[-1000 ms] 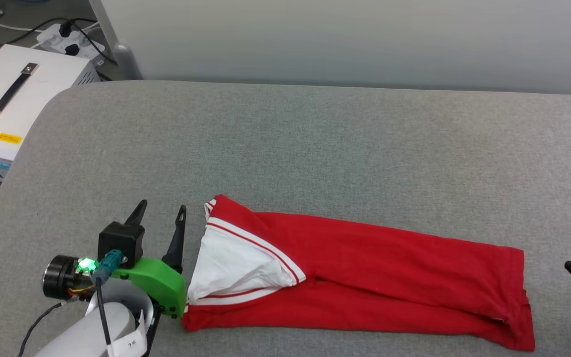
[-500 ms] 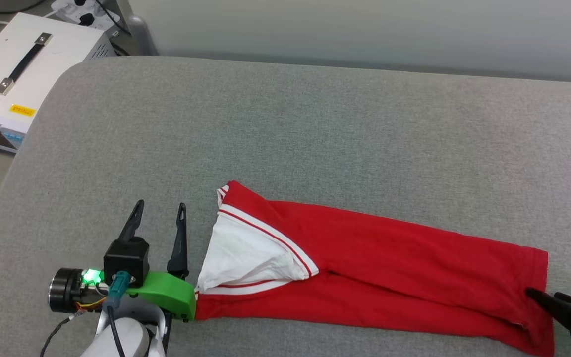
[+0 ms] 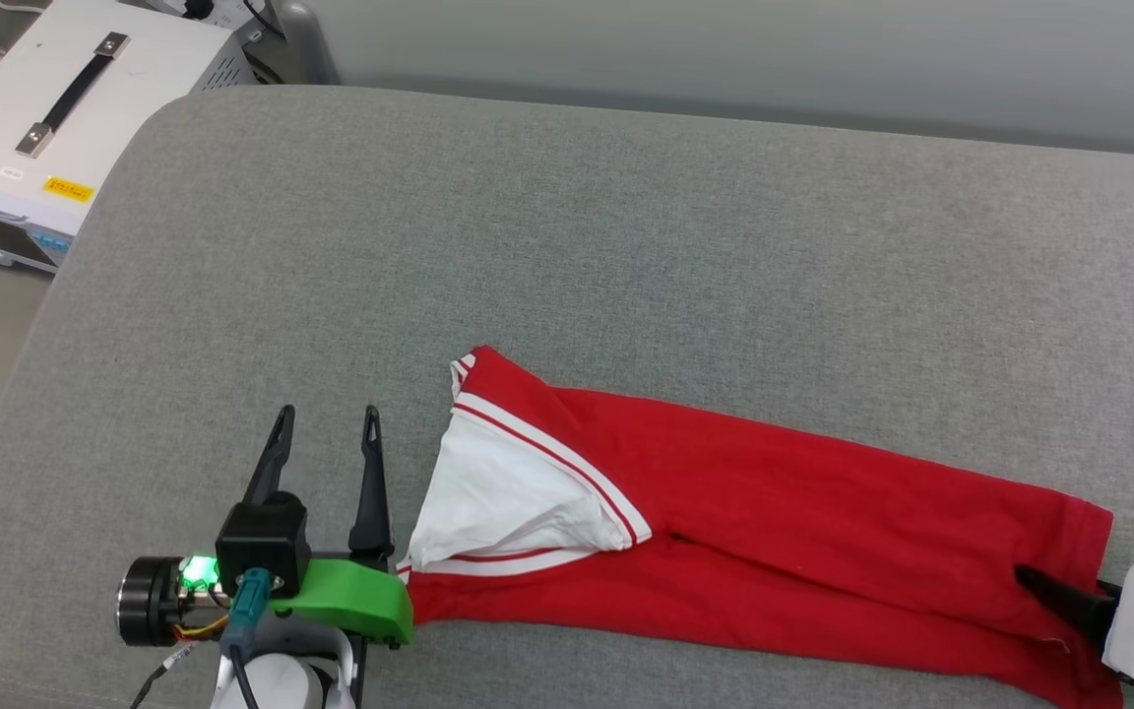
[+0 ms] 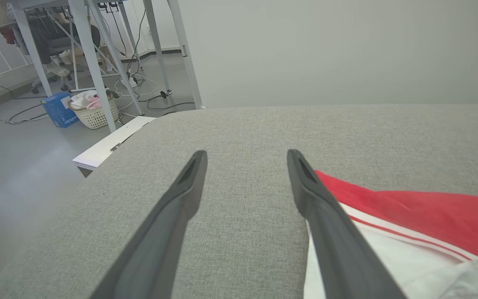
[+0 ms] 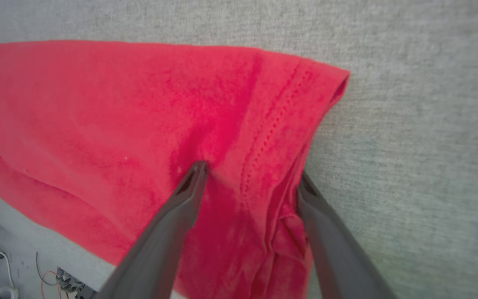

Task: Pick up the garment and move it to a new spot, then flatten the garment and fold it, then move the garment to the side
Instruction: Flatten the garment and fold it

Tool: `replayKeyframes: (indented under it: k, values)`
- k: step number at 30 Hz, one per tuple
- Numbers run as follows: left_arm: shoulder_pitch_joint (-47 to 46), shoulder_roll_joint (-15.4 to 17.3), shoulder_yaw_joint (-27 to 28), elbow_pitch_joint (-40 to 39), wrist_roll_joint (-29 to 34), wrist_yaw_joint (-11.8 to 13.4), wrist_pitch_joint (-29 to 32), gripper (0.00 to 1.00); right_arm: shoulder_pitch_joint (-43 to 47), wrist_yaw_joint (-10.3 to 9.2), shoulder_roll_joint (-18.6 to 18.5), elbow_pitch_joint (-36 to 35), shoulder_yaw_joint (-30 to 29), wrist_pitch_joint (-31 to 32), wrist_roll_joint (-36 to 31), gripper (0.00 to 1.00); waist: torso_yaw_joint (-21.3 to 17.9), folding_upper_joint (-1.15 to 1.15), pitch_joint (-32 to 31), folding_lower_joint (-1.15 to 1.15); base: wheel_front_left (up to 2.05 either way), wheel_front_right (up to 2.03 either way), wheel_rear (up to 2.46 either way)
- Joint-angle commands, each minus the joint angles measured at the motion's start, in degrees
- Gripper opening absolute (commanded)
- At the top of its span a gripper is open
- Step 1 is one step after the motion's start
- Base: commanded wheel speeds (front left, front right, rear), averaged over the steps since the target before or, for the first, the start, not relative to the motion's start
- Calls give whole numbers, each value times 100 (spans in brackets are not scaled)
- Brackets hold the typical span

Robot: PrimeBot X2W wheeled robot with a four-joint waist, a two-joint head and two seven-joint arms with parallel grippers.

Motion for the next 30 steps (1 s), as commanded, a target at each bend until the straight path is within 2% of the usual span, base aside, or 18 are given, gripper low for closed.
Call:
replayKeyframes:
  k: [1,2,7,13,17,23,30]
  values:
    - [138,-103,88,-31,136,-76,-33,100,41,1,223,137,248,-8,266,41,2,0,-23,0,0,0,0]
    - [172,-147,144,-39,192,-114,-33,100,39,1,206,160,277,-70,263,0,-5,0,-39,0,0,0,0]
    - [358,-338,411,-106,533,-266,-33,100,25,1,27,246,368,-328,344,0,-59,0,-149,0,0,0,0]
    - [543,-516,541,-166,791,-639,-34,100,57,1,-353,278,266,-562,440,0,-129,0,-319,0,0,0,0]
    - [600,-584,580,-158,901,-798,-34,100,108,1,-672,359,157,-649,359,0,-164,0,-401,0,0,0,0]
    - [663,-671,660,-129,1020,-936,-34,100,216,1,-1099,498,-28,-692,237,0,-215,0,-533,0,0,0,0]
    - [768,-723,758,-103,1104,-1027,-34,100,436,1,-1256,69,-146,-499,386,0,-261,0,-639,0,0,0,0]
